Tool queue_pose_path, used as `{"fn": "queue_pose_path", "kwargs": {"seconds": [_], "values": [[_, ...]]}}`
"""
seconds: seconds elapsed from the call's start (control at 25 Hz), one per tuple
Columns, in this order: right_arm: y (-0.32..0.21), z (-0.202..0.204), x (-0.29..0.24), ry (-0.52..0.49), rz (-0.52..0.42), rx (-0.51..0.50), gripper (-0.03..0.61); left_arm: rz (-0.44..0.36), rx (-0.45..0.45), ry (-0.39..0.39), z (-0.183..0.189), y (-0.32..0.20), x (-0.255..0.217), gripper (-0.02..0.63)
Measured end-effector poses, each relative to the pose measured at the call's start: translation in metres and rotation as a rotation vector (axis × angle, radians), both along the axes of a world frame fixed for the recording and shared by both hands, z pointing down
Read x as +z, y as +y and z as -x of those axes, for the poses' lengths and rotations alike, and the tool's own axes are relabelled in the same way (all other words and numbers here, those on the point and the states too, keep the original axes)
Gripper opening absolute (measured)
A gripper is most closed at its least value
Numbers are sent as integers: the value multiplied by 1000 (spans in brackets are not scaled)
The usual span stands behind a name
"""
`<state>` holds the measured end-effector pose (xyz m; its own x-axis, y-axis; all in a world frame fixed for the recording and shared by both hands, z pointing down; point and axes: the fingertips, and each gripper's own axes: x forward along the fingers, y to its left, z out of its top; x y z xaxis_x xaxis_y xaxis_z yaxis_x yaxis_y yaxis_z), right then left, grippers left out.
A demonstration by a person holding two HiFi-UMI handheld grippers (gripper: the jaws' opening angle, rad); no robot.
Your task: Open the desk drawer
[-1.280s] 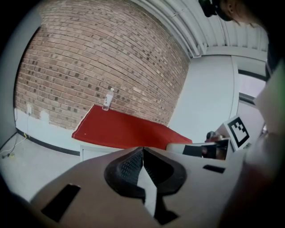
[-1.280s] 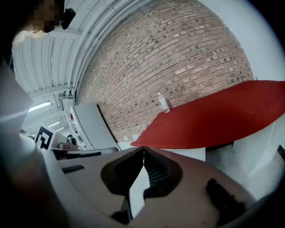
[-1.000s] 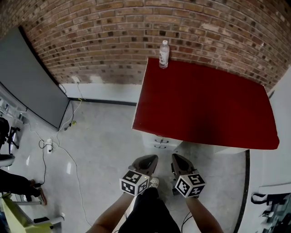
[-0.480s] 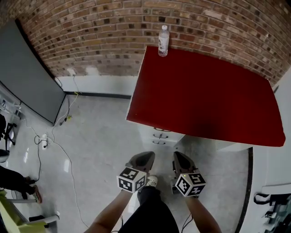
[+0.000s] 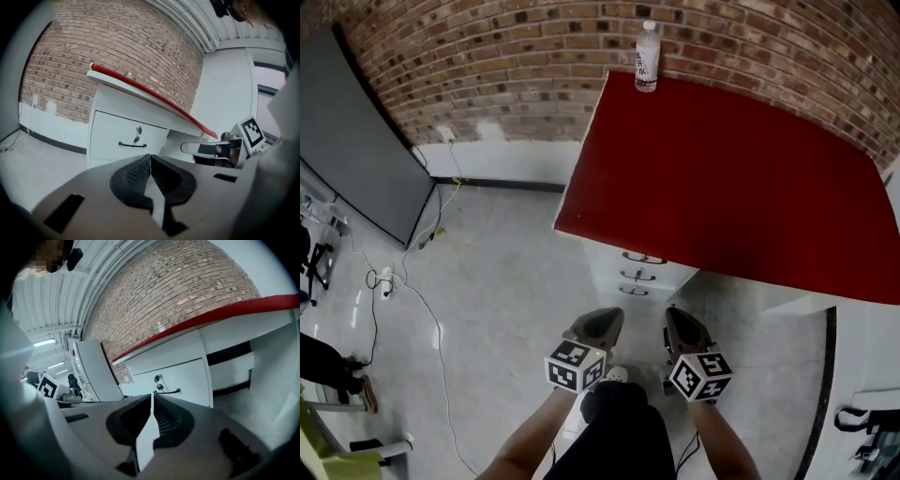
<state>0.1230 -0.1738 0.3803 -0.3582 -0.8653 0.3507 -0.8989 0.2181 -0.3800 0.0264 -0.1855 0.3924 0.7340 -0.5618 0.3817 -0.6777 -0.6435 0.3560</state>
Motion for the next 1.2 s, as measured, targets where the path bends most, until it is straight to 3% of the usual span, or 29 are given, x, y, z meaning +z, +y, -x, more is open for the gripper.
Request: {"fn": "queue_pose_path", "kwargs": {"seconds": [0.24, 0.52, 0.68, 0.84, 1.04, 1.2], "values": [[-8, -7, 47, 9, -19, -13, 12, 3, -28, 1, 4, -12, 54, 11], [-16, -6, 96, -21, -67, -31, 12, 25, -66, 60, 9, -22, 117, 11], [-21, -9, 133, -44, -84, -36, 12, -6, -86, 58, 4, -37, 162, 11], [-20, -17, 163, -12, -141, -50, 12, -34, -113, 109, 4, -53, 196, 11], [-16, -27, 195, 21, -206, -43, 11, -86, -78, 61, 8, -50, 237, 11], [-14, -30, 220, 52, -230, -45, 11, -87, -69, 82, 7, -43, 264, 11]]}}
